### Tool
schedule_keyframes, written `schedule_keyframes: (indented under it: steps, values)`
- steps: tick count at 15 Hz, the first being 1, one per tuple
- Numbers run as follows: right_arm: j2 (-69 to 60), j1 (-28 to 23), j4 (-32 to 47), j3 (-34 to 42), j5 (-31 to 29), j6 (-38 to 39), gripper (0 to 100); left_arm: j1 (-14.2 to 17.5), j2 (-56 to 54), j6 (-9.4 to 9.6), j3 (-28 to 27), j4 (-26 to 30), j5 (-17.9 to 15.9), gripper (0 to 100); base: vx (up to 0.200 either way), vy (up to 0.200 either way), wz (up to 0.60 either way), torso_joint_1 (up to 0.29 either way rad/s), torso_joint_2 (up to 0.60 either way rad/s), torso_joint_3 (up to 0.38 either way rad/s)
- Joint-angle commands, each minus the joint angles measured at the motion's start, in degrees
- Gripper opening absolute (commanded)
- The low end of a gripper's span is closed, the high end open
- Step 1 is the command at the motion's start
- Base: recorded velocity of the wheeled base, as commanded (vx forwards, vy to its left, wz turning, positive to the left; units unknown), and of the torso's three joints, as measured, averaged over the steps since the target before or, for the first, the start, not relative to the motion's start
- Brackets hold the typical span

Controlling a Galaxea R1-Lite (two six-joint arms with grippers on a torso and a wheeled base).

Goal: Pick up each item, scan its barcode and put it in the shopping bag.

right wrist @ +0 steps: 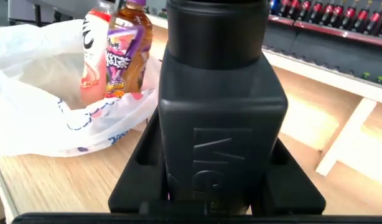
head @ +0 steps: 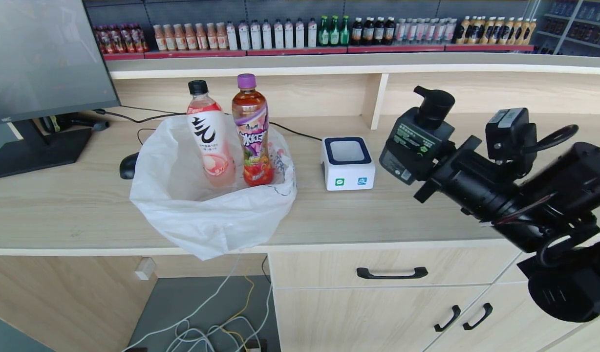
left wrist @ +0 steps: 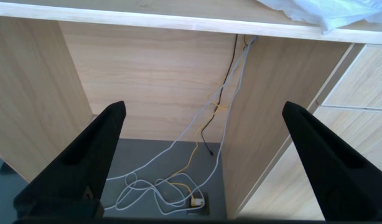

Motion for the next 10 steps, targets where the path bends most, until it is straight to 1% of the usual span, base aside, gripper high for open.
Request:
schedule_keyframes:
  steps: [1,2,3,5,7,8,10]
  values:
    - [-8.3,-0.7,-0.1,7.1,-8.3,5.3,0,0.0,0.0,-0.04,0.0,0.0,0.0,100,0.000,0.000,0.00,0.000,0.00,0.000]
    - [-8.7,-1.0,-0.1,7.6,-11.2,5.9,0,0.0,0.0,-0.04,0.0,0.0,0.0,100,0.000,0.000,0.00,0.000,0.00,0.000]
    - [-9.2,-0.7,-0.1,8.0,-12.6,7.1,0,0.0,0.0,-0.04,0.0,0.0,0.0,100,0.000,0.000,0.00,0.000,0.00,0.000]
    - [-9.6,0.5,-0.1,8.5,-12.9,7.4,0,0.0,0.0,-0.04,0.0,0.0,0.0,100,0.000,0.000,0.00,0.000,0.00,0.000]
    - [-9.5,0.5,-0.1,8.3,-14.0,8.2,0,0.0,0.0,-0.13,0.0,0.0,0.0,100,0.000,0.000,0.00,0.000,0.00,0.000]
    - [-9.3,0.5,-0.1,8.0,-15.7,9.9,0,0.0,0.0,-0.04,0.0,0.0,0.0,100,0.000,0.000,0.00,0.000,0.00,0.000]
    - [-9.1,0.2,-0.1,7.7,-15.8,10.6,0,0.0,0.0,-0.04,0.0,0.0,0.0,100,0.000,0.000,0.00,0.000,0.00,0.000]
